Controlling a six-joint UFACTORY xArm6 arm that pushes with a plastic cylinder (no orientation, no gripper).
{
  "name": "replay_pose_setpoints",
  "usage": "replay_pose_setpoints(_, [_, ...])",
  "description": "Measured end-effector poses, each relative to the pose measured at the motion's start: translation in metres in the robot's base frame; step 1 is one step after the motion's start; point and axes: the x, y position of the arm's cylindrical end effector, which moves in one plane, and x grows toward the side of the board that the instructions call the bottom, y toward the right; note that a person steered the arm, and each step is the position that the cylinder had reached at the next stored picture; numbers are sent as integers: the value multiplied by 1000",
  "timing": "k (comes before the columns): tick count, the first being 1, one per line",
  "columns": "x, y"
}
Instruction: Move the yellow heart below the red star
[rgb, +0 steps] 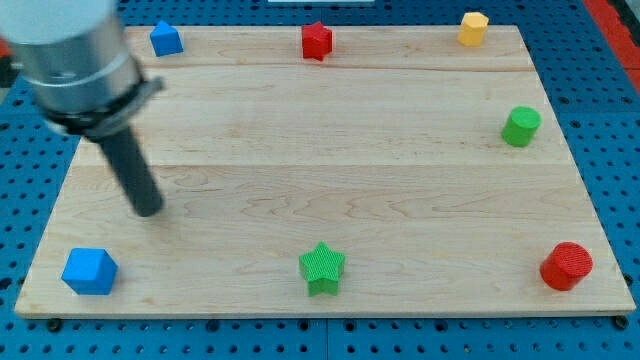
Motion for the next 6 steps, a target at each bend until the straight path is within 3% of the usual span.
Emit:
replay_pose_setpoints(2, [-74, -77])
replay_pose_setpoints(4, [-146, -4])
replay_pose_setpoints(6, [-182, 81])
